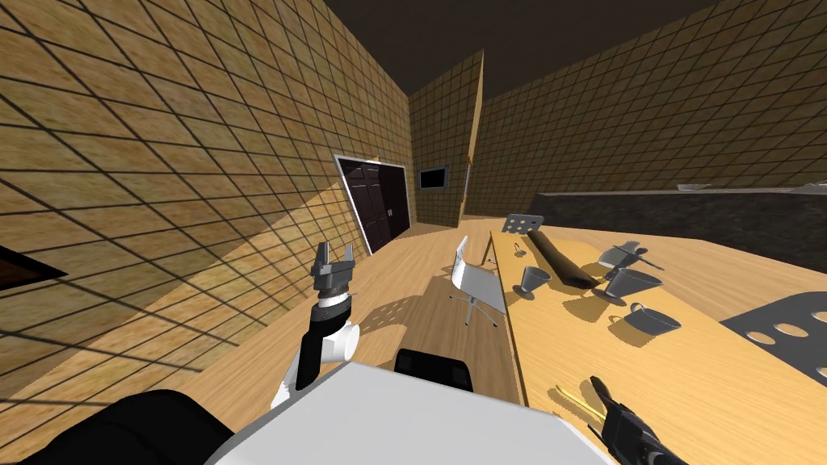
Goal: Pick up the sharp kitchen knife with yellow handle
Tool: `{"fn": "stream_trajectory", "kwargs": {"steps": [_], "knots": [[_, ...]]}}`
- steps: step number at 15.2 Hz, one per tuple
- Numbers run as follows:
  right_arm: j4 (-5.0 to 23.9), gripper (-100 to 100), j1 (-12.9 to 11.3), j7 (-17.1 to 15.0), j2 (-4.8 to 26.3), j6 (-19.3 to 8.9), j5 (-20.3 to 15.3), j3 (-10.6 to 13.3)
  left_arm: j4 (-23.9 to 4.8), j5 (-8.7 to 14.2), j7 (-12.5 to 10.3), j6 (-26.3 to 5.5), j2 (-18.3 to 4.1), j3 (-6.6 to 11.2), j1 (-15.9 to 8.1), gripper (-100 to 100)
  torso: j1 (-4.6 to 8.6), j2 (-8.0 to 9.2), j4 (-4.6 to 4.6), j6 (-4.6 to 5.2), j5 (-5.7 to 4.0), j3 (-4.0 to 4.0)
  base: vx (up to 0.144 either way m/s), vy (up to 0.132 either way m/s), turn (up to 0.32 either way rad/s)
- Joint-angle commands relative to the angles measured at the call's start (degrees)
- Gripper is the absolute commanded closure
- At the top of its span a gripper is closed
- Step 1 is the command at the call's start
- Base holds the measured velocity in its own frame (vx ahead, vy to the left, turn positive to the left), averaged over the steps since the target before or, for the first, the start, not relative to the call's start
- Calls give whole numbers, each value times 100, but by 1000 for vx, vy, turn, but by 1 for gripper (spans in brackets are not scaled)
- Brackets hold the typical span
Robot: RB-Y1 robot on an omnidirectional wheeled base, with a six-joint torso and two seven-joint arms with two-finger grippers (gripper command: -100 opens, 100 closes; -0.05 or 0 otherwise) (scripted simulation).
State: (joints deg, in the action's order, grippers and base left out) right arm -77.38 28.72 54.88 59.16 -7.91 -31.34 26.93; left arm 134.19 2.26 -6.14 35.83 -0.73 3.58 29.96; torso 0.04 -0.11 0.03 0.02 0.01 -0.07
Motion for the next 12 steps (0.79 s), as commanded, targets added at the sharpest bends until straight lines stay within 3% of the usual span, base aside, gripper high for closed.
{"fn": "stream_trajectory", "kwargs": {"steps": [1,2,7,8,9,12], "knots": [[192,-100,-35,251,117,-217,-141,205,0,0,0,0,0,0,0,0,0,0,0,0,0,0,80,-41,75],[192,-100,-35,251,117,-217,-141,205,0,0,0,0,0,0,0,0,4,-3,0,-1,0,-1,67,-40,58],[476,-100,30,649,84,-495,-388,645,0,0,0,0,0,0,0,0,3,2,0,0,-1,1,60,-37,53],[472,-100,-60,566,136,-442,-318,565,0,0,0,0,0,0,0,0,3,5,-1,1,-4,3,26,-22,12],[644,-100,-145,607,-68,-491,-389,612,0,0,0,0,0,0,0,0,-1,11,-2,0,-1,6,11,-31,56],[776,-100,-221,617,-245,-540,-443,635,0,0,0,0,0,0,-1,0,8,23,-5,-1,-3,13,3,-58,79]]}}
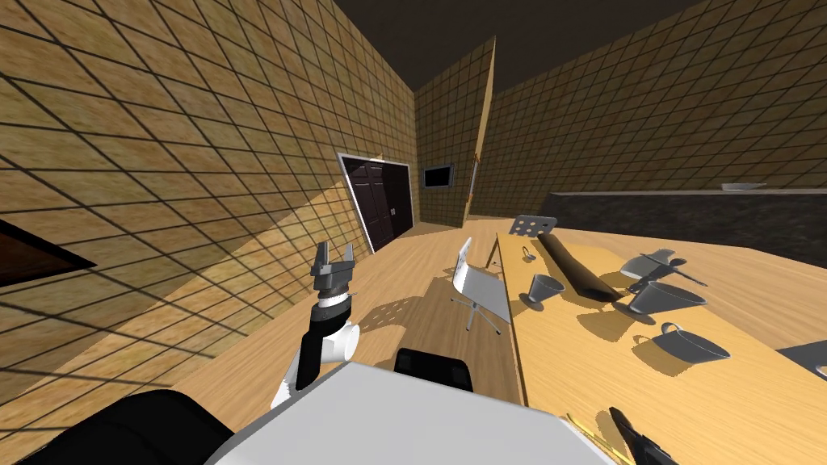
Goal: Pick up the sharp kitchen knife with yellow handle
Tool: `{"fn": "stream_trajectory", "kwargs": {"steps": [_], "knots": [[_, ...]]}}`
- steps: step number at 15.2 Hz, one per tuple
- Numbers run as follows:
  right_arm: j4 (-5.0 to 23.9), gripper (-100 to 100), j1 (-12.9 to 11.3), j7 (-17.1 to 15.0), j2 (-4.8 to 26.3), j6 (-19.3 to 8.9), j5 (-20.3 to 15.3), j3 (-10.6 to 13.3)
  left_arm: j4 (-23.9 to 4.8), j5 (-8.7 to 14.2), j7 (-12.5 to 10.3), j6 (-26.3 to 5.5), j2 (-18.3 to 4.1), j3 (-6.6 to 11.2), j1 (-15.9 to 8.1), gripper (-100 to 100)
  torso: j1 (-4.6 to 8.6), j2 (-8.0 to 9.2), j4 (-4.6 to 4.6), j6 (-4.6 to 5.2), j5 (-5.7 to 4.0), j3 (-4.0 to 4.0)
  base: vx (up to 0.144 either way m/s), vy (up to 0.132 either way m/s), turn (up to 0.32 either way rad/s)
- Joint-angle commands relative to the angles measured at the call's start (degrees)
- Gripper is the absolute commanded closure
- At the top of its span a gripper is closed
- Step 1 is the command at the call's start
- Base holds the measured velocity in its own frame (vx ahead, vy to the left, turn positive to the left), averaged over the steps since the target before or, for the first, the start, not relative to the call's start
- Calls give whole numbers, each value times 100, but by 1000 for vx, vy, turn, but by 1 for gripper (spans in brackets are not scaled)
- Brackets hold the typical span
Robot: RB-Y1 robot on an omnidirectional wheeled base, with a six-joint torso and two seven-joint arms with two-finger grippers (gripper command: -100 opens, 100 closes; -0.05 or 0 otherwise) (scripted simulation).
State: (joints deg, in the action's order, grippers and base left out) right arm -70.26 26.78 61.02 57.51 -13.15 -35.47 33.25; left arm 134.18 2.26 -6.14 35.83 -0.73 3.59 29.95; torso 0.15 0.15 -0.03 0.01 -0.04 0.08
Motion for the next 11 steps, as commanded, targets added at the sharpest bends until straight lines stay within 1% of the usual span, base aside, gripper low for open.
{"fn": "stream_trajectory", "kwargs": {"steps": [1,2,3,7,8,10,11], "knots": [[130,-100,-65,8,-168,-40,-56,14,0,0,0,0,0,0,0,0,0,0,0,0,0,0,-15,-68,83],[76,-100,-32,3,-83,-4,-35,-3,0,0,0,0,0,0,0,0,2,4,-1,0,0,2,-11,-41,38],[91,100,-37,3,-101,-4,-45,-4,0,0,0,0,0,0,0,0,-3,6,-1,2,1,3,-4,-13,-1],[88,100,-30,2,-105,3,-43,3,0,0,0,0,1,0,0,0,-12,-2,-3,-3,5,0,-1,-1,-1],[-68,100,49,-8,97,33,23,-20,0,0,0,0,1,0,0,0,-12,-2,-2,-2,4,0,5,33,-75],[-167,100,106,-15,229,70,63,-37,0,0,0,0,1,-1,1,0,-34,1,0,8,10,1,3,77,-124],[-86,100,58,-7,135,45,30,-27,0,0,0,0,1,-1,1,0,-44,3,0,9,12,2,4,44,-56]]}}
